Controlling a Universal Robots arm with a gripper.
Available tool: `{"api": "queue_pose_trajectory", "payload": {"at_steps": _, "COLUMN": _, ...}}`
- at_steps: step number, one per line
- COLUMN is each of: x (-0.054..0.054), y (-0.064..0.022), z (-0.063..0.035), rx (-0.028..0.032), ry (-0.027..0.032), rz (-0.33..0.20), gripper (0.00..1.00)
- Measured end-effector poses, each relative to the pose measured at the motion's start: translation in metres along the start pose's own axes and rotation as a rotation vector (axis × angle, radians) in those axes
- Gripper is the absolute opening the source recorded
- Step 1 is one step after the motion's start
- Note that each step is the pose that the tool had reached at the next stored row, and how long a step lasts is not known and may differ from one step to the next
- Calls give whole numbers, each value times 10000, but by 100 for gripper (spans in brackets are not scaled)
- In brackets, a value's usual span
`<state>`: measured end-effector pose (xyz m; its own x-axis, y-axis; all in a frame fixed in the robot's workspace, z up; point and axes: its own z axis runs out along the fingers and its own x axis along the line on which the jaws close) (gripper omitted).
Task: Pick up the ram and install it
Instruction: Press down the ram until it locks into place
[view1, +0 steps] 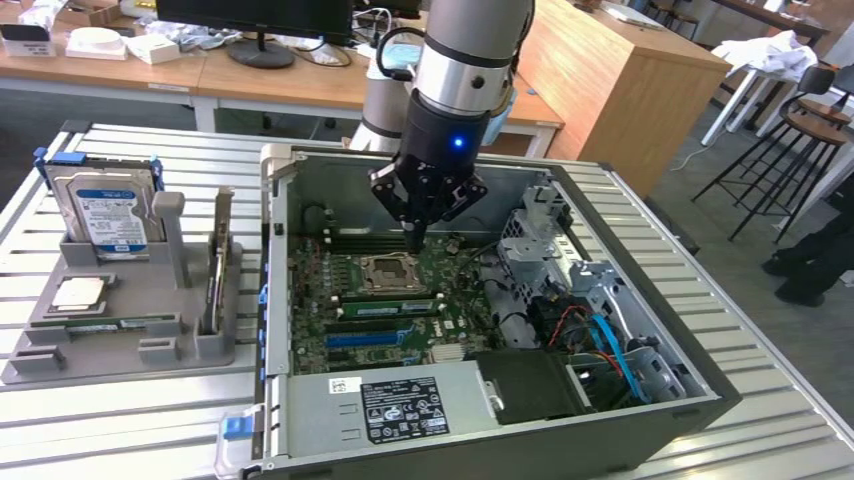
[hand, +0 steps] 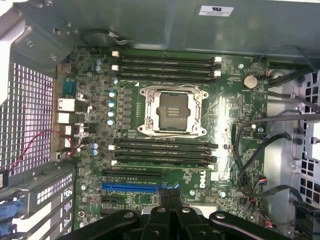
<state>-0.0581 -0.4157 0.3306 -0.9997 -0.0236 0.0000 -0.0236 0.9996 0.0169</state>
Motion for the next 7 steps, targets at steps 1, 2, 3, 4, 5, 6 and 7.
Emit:
{"api": "queue_pose_trajectory", "payload": {"at_steps": 1, "x": -1, "y": 0, "z": 0, "rx": 1, "ry": -1, "rz": 55, "gripper": 10}}
{"api": "queue_pose_trajectory", "payload": {"at_steps": 2, "x": -1, "y": 0, "z": 0, "rx": 1, "ry": -1, "rz": 63, "gripper": 10}}
{"api": "queue_pose_trajectory", "payload": {"at_steps": 3, "x": -1, "y": 0, "z": 0, "rx": 2, "ry": -1, "rz": 63, "gripper": 10}}
{"api": "queue_pose_trajectory", "payload": {"at_steps": 4, "x": -1, "y": 0, "z": 1, "rx": 0, "ry": -2, "rz": 64, "gripper": 10}}
{"api": "queue_pose_trajectory", "payload": {"at_steps": 5, "x": -1, "y": 0, "z": 1, "rx": 0, "ry": -1, "rz": 63, "gripper": 10}}
{"api": "queue_pose_trajectory", "payload": {"at_steps": 6, "x": -1, "y": 0, "z": 1, "rx": 1, "ry": -1, "rz": 63, "gripper": 10}}
{"api": "queue_pose_trajectory", "payload": {"at_steps": 7, "x": -1, "y": 0, "z": 1, "rx": 0, "ry": -1, "rz": 64, "gripper": 10}}
